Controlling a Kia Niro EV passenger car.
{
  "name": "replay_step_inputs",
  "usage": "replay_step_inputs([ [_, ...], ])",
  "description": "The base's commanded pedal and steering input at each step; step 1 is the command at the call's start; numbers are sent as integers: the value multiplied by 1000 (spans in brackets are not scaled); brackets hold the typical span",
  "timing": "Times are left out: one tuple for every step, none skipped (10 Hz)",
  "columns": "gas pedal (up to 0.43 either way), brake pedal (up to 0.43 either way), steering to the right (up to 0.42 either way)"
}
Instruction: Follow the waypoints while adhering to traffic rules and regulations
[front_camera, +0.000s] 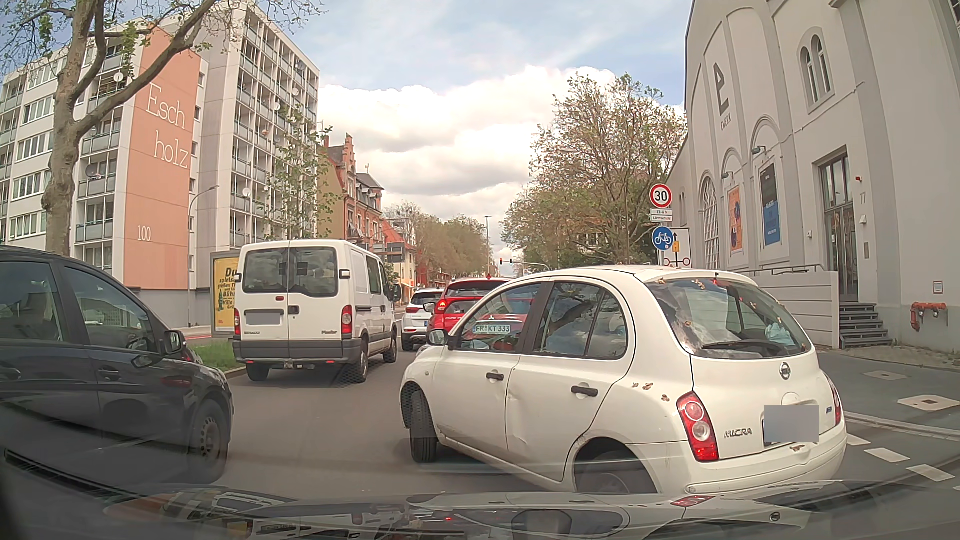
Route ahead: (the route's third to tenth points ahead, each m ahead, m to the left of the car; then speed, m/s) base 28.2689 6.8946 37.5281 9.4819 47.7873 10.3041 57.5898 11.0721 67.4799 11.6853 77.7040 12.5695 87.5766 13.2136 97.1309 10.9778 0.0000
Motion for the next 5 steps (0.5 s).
replay_step_inputs([
  [0,232,-25],
  [0,232,-25],
  [0,232,-25],
  [0,232,-25],
  [0,232,-25],
])
